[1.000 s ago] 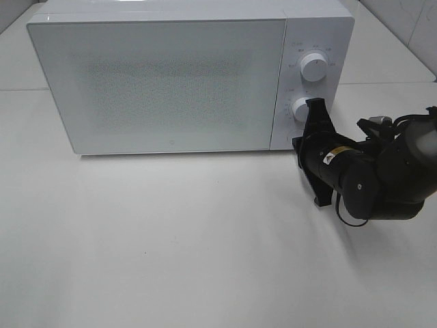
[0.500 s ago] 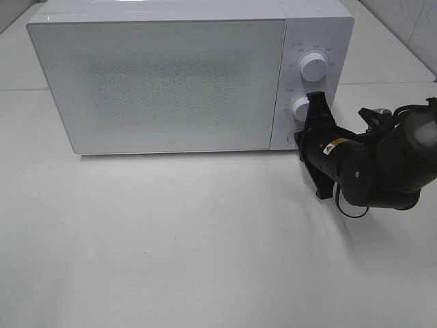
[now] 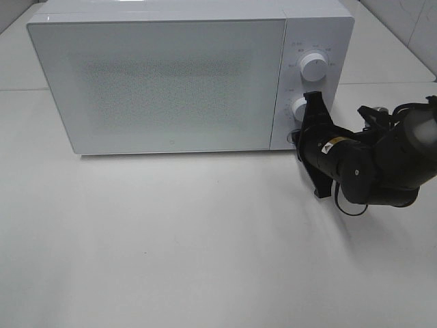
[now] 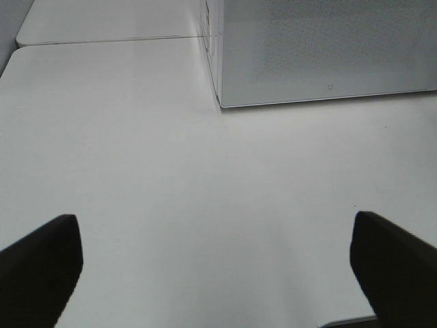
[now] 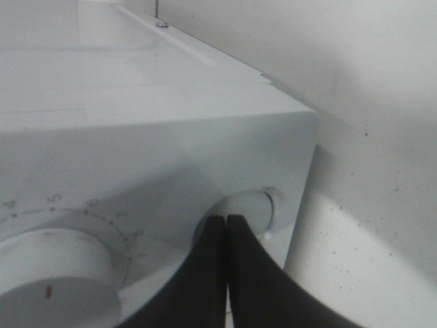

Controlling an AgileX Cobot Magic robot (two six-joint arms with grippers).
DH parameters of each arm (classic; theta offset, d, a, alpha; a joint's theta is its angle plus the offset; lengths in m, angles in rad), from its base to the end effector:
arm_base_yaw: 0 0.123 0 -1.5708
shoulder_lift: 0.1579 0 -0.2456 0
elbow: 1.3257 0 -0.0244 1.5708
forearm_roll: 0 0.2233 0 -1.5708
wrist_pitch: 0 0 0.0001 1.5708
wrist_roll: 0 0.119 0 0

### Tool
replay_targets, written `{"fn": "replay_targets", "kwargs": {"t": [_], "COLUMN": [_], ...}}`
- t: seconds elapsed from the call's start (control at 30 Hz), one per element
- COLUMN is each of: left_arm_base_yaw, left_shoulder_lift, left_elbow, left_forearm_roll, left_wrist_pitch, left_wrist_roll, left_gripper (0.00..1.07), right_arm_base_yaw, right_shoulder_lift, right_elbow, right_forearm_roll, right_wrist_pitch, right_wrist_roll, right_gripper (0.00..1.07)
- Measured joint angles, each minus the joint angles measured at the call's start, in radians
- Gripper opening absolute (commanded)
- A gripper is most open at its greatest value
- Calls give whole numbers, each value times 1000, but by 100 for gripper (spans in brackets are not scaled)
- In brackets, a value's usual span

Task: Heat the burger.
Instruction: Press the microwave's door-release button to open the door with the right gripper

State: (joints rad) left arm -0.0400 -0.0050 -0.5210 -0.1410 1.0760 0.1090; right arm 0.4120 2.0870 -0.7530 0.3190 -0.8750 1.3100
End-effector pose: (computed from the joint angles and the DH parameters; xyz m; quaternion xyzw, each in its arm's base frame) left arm 0.0311 -0.0160 0.2565 0.0673 0.8457 -0.0522 0.5269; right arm 0.3358 0.1155 0.0662 0.4915 0.6680 0.3944 0.3958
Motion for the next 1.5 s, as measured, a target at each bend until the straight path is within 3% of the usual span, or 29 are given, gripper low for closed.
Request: {"fn": "replay_targets", "kwargs": {"t": [1.5], "left_arm_base_yaw": [0], "left_shoulder_lift": [0], "left_elbow": [0], "left_forearm_roll": [0], "left_wrist_pitch": [0], "left_wrist_roll": [0], "left_gripper": [102], "right_arm_base_yaw": [10], "right_shoulder_lift": [30], "right_elbow": [-42], "right_forearm_roll": [72], "right_wrist_pitch": [-7], "right_wrist_roll": [3], "right_gripper": [1]}}
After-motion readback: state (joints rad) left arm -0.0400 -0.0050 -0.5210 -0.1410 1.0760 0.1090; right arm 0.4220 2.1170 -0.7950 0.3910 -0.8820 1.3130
